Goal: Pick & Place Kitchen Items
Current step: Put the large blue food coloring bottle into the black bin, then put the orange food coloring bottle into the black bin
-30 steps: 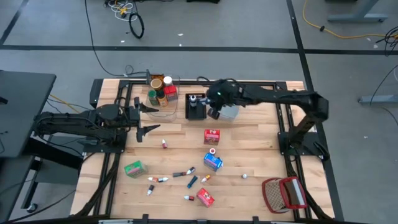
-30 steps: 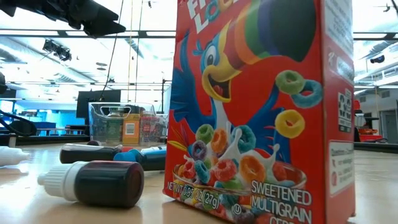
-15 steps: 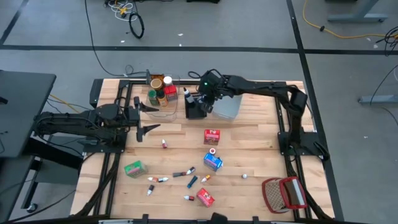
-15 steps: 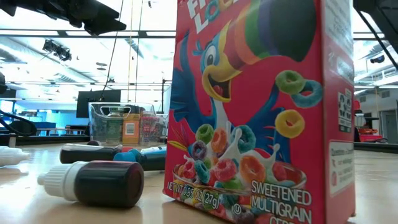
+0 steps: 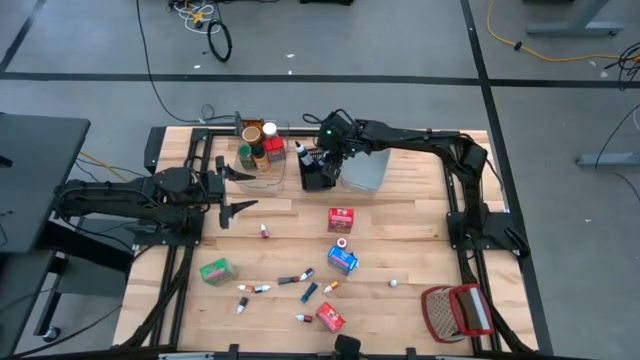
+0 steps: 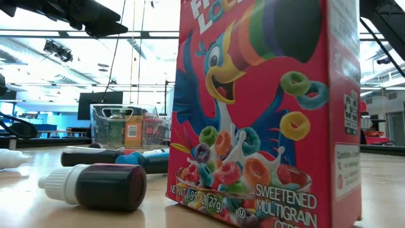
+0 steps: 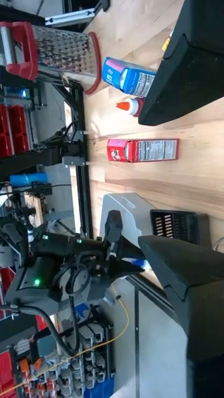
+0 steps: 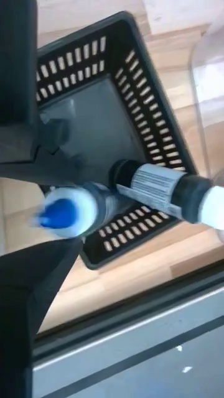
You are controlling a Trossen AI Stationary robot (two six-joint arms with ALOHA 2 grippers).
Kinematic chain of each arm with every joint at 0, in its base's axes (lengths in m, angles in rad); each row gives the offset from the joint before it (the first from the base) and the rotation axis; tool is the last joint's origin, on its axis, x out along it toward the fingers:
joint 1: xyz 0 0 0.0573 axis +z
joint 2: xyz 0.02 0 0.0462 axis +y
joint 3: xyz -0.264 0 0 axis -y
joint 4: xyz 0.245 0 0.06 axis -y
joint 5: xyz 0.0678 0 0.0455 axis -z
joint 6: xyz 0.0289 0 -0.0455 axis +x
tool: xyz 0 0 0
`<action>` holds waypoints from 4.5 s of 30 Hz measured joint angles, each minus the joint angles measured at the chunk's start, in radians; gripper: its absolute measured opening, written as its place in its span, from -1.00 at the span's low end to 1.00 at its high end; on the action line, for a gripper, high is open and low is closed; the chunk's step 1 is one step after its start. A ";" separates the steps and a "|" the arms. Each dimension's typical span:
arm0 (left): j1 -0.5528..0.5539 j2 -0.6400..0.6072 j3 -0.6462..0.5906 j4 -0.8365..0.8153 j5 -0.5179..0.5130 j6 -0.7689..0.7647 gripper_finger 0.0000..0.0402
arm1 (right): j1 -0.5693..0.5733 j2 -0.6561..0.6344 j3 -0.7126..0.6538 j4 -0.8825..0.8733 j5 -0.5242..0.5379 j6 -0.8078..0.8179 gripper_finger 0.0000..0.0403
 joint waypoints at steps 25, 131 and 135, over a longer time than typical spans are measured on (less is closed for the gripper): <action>0.000 0.000 0.000 -0.014 0.000 -0.008 0.55 | 0.004 -0.016 0.000 0.542 0.002 -0.042 0.16; 0.000 0.384 -0.043 0.189 0.188 -0.209 0.55 | 0.575 -0.160 -0.209 -0.268 -0.104 0.319 0.30; 0.000 0.384 -0.043 0.189 0.188 -0.210 0.55 | 0.575 -0.160 -0.221 -0.214 -0.100 0.319 0.26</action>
